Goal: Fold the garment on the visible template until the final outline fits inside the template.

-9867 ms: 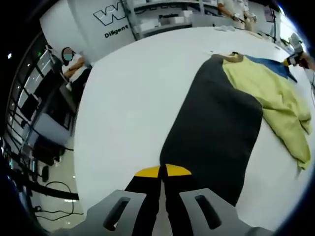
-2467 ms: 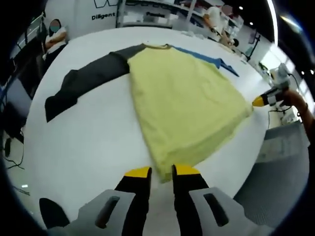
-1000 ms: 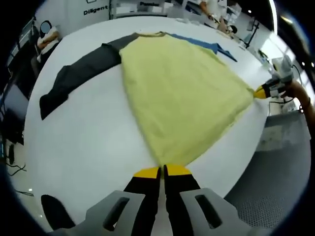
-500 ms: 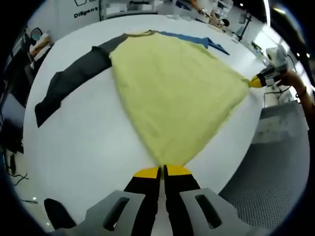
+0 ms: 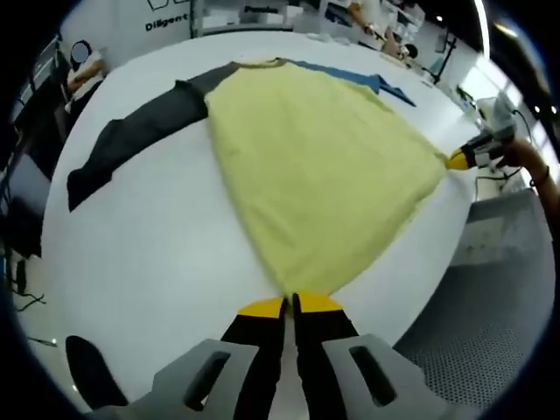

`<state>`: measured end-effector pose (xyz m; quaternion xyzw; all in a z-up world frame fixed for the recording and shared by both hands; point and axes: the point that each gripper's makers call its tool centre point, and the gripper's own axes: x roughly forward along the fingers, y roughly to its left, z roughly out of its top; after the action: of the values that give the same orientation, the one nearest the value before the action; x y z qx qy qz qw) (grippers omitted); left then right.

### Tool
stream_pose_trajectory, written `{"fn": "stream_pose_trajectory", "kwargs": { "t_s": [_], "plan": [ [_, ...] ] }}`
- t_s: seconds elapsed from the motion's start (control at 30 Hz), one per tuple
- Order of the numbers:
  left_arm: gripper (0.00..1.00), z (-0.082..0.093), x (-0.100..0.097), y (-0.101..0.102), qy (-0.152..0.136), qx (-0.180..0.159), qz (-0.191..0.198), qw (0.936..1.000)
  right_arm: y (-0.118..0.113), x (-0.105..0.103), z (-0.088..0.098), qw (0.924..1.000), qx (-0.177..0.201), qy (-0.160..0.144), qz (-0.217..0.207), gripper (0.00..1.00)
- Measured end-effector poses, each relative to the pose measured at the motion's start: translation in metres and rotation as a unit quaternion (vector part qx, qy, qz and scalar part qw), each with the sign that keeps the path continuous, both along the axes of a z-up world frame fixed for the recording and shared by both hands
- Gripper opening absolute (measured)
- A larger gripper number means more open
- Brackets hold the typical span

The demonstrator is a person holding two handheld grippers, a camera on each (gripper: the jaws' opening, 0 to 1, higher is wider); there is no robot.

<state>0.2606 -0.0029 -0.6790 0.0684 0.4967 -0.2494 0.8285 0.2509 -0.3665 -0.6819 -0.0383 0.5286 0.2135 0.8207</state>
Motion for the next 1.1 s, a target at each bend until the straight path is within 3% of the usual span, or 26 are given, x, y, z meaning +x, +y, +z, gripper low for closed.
{"fn": "stream_pose_trajectory", "kwargs": {
  "t_s": [0.1, 0.17, 0.23, 0.37, 0.6, 0.83, 0.9, 1.1],
  "plan": [
    [0.1, 0.001, 0.002, 0.0, -0.014, 0.0, 0.007, 0.9999, -0.003, 0.002, -0.001, 0.9999, 0.001, -0.004, -0.012, 0.01],
    [0.18, 0.004, 0.004, 0.001, -0.025, 0.001, 0.014, 0.9996, -0.002, 0.004, 0.003, 0.9994, 0.015, -0.01, -0.03, 0.09],
    [0.25, 0.012, 0.011, 0.001, -0.055, -0.006, 0.022, 0.9982, 0.002, 0.007, 0.01, 0.9975, 0.045, -0.016, -0.052, 0.18],
    [0.37, 0.032, 0.019, -0.004, -0.099, -0.041, 0.044, 0.9932, -0.001, 0.012, 0.026, 0.9947, 0.066, -0.046, -0.063, 0.36],
    [0.67, 0.064, 0.019, -0.014, -0.159, -0.065, 0.053, 0.9837, -0.016, 0.026, 0.055, 0.9889, 0.073, -0.111, -0.065, 0.56],
    [0.94, 0.078, 0.009, -0.018, -0.181, -0.054, 0.051, 0.9807, -0.024, 0.033, 0.075, 0.9858, 0.074, -0.14, -0.058, 0.72],
    [0.97, 0.085, 0.009, -0.017, -0.199, -0.048, 0.054, 0.9773, -0.027, 0.036, 0.079, 0.9846, 0.076, -0.146, -0.06, 0.77],
    [0.99, 0.089, 0.001, -0.018, -0.2, -0.042, 0.054, 0.9774, -0.045, 0.05, 0.087, 0.9814, 0.069, -0.166, -0.068, 0.82]
  ]
}}
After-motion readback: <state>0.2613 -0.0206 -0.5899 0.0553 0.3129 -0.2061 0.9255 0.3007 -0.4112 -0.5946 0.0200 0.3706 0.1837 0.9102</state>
